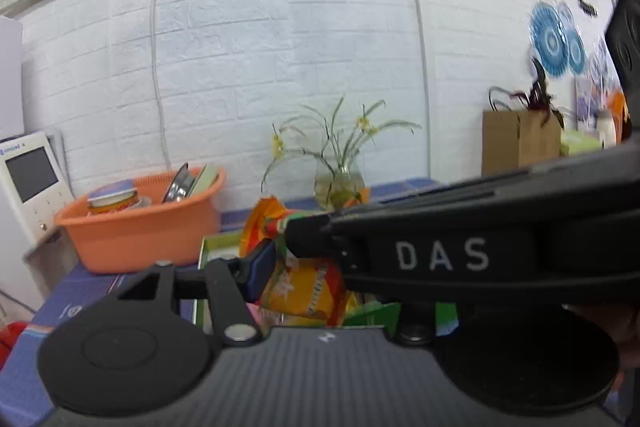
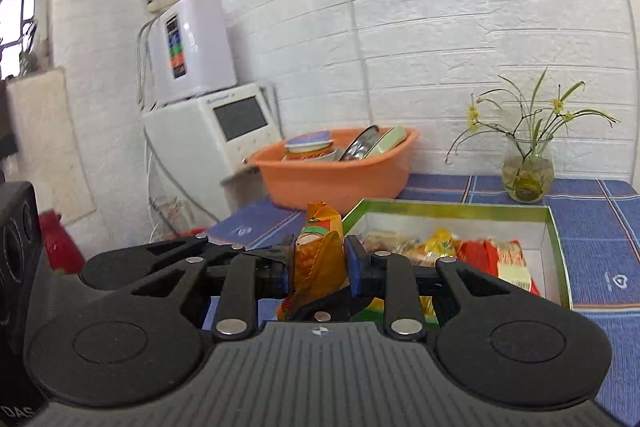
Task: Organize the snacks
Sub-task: 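Lift the chip bag over the green box and open both tools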
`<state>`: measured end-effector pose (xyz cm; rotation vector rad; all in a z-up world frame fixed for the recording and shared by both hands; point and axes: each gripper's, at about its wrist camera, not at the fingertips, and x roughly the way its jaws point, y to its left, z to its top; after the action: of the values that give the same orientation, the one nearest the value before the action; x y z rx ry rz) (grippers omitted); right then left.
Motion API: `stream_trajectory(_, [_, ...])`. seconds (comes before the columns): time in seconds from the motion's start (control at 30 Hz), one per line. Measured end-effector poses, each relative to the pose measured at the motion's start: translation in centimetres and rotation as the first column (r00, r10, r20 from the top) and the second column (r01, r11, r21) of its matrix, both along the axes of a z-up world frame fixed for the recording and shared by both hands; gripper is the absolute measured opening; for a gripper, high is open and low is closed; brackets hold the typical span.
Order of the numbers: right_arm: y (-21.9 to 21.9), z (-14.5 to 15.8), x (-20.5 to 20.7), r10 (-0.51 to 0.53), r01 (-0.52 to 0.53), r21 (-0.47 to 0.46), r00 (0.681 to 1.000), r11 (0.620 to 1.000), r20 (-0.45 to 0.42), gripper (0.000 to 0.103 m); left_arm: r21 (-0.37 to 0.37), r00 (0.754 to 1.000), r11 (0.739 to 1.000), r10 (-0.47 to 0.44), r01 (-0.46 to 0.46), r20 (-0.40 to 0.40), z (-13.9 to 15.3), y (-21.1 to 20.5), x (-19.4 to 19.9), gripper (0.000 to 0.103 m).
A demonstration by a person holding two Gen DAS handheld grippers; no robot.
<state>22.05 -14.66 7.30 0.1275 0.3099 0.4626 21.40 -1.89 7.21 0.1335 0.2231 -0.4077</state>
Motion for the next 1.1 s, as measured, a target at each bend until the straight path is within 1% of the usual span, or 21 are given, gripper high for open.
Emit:
stream_trajectory(0.07, [-0.3,-0.1,1.7,-0.03,0.03,-0.005,1.0,1.0,0.006,0.045,-0.049,0.999,0.999,0.006,-0.008,-0.034,-0.1,-0.2,2.6,0.047])
stream_trajectory(0.1, [-0.4,-0.4,2.5,-0.044,0.044,-0.009,0.999,0.999,0.002,0.045,-0.065,0.998,0.998,0.016,-0.02,-0.055,-0.3,-0.4,3.7,0.051])
stream_trajectory(0.2, [-0.6,-1.4,4.7,-0.082,0.081,-0.025,0.996,0.996,-0.02,0.043,-0.092,0.993,0.995,0.024,-0.035,-0.115,-1.2,-1.1,6.8,0.052])
stream_trajectory(0.27, [-0.7,-2.2,5.7,-0.111,0.11,-0.04,0.994,0.993,-0.021,0.042,-0.086,0.99,0.996,0.024,-0.036,-0.137,-1.8,-1.8,8.5,0.052])
stream_trajectory(0.3, [-0.8,-2.6,6.2,-0.122,0.121,-0.043,0.992,0.992,-0.024,0.042,-0.083,0.988,0.996,0.03,-0.043,-0.149,-2.1,-2.1,9.2,0.054])
stream_trajectory(0.37, [-1.2,-3.1,7.0,-0.14,0.139,-0.031,0.99,0.99,-0.032,0.041,-0.087,0.985,0.995,0.029,-0.044,-0.172,-2.6,-2.4,10.5,0.056])
stream_trajectory(0.47, [-1.5,-3.7,7.9,-0.145,0.144,-0.024,0.989,0.989,-0.031,0.041,-0.089,0.983,0.994,0.042,-0.058,-0.177,-3.2,-2.6,11.5,0.057])
stream_trajectory(0.53, [-1.6,-4.1,8.3,-0.141,0.141,-0.013,0.989,0.99,-0.039,0.041,-0.063,0.982,0.996,0.047,-0.059,-0.183,-3.5,-2.8,12.1,0.057])
stream_trajectory(0.6, [-1.7,-4.5,8.4,-0.151,0.152,0.017,0.988,0.988,-0.037,0.055,-0.044,0.981,0.997,0.06,-0.069,-0.185,-3.6,-2.8,12.3,0.059])
stream_trajectory(0.63, [-1.7,-4.5,8.3,-0.171,0.172,0.024,0.985,0.985,-0.026,0.081,-0.046,0.98,0.996,0.065,-0.075,-0.186,-3.7,-2.7,12.3,0.06])
stream_trajectory(0.67, [-1.6,-4.4,8.0,-0.187,0.187,0.022,0.982,0.982,-0.015,0.103,-0.048,0.98,0.996,0.068,-0.078,-0.187,-3.6,-2.6,12.4,0.062])
stream_trajectory(0.7, [-1.5,-4.2,7.8,-0.205,0.205,0.014,0.979,0.979,0.003,0.103,-0.049,0.98,0.996,0.071,-0.081,-0.185,-3.6,-2.5,12.3,0.064])
stream_trajectory(0.77, [-1.2,-3.7,7.2,-0.243,0.244,-0.015,0.969,0.97,0.046,0.103,-0.045,0.982,0.995,0.082,-0.091,-0.169,-3.3,-2.4,12.1,0.065])
stream_trajectory(0.83, [-1.1,-3.2,6.7,-0.266,0.27,-0.046,0.961,0.962,0.078,0.103,-0.043,0.983,0.994,0.094,-0.102,-0.16,-3.1,-2.3,11.9,0.072])
stream_trajectory(0.87, [-1.1,-3.1,6.4,-0.282,0.288,-0.054,0.955,0.956,0.091,0.103,-0.042,0.983,0.993,0.1,-0.107,-0.153,-3.0,-2.3,11.7,0.081])
stream_trajectory(0.93, [-1.2,-2.8,5.8,-0.323,0.33,-0.063,0.94,0.942,0.109,0.103,-0.024,0.985,0.992,0.118,-0.122,-0.125,-2.9,-2.3,11.2,0.089])
stream_trajectory(0.97, [-1.3,-2.7,5.5,-0.343,0.352,-0.065,0.932,0.934,0.117,0.103,-0.008,0.985,0.991,0.131,-0.132,-0.11,-2.7,-2.4,10.9,0.099])
stream_trajectory(1.0, [-1.5,-2.7,5.2,-0.37,0.38,-0.066,0.921,0.923,0.119,0.103,0.0,0.986,0.99,0.143,-0.143,-0.091,-2.6,-2.3,10.5,0.103])
stream_trajectory(1.03, [-1.6,-2.6,4.8,-0.394,0.403,-0.064,0.911,0.913,0.118,0.103,0.003,0.986,0.989,0.151,-0.151,-0.067,-2.5,-2.2,9.9,0.103])
stream_trajectory(1.1, [-2.2,-2.7,3.9,-0.438,0.445,-0.048,0.892,0.894,0.111,0.103,0.003,0.985,0.987,0.164,-0.164,-0.06,-2.2,-1.8,9.0,0.103])
